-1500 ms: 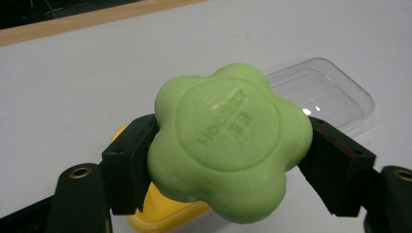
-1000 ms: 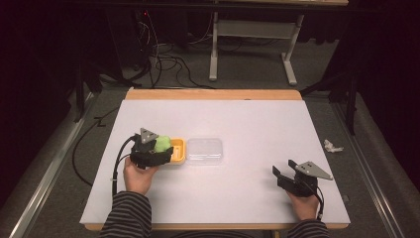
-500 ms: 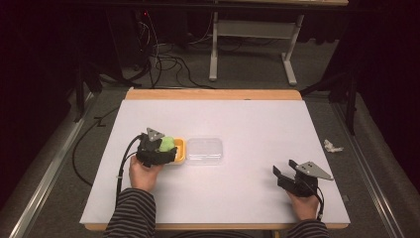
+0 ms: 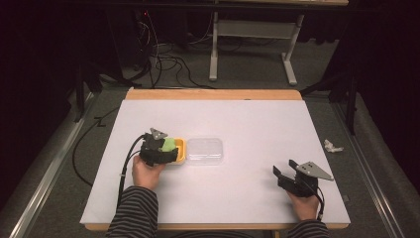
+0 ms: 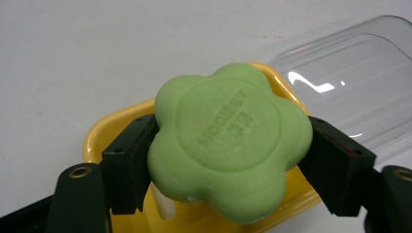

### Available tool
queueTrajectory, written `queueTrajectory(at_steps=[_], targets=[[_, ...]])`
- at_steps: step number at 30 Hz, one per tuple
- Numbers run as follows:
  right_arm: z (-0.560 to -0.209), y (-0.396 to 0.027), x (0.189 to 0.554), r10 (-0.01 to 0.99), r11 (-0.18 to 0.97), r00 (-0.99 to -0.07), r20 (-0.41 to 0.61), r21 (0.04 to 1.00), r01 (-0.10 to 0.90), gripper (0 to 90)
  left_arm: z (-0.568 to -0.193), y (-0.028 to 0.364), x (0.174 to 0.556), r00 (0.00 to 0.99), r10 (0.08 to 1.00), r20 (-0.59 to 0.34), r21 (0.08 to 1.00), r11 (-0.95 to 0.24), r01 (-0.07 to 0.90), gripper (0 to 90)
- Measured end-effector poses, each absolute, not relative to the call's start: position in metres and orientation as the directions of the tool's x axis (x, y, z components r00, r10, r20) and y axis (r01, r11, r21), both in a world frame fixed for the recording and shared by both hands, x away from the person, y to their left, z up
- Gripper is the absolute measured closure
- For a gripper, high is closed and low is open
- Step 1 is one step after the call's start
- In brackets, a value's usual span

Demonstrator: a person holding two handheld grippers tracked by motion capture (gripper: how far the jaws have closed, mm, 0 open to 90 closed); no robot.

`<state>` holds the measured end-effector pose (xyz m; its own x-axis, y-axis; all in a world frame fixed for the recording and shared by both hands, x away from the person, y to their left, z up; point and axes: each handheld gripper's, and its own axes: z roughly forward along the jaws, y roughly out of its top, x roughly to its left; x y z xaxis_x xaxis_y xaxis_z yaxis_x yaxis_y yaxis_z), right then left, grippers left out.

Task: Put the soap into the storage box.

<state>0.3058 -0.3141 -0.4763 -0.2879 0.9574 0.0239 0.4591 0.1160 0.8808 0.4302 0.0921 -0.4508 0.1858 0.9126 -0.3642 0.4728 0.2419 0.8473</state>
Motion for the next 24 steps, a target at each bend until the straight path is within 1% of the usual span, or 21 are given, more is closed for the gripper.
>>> queueTrajectory(at_steps=[6, 24], targets=[[-0.476, -0.314, 0.306, 0.958, 0.117, -0.286, 0.022, 0.881, 0.459, 32.4, -0.458, 0.092, 0.434, 0.172, 0.919, -0.355, 0.843, 0.236, 0.483, 26.9], [-0.476, -0.313, 0.307, 0.957, 0.129, -0.291, 0.013, 0.876, 0.465, 32.5, -0.468, 0.092, 0.436, 0.186, 0.930, -0.317, 0.851, 0.192, 0.488, 26.7]])
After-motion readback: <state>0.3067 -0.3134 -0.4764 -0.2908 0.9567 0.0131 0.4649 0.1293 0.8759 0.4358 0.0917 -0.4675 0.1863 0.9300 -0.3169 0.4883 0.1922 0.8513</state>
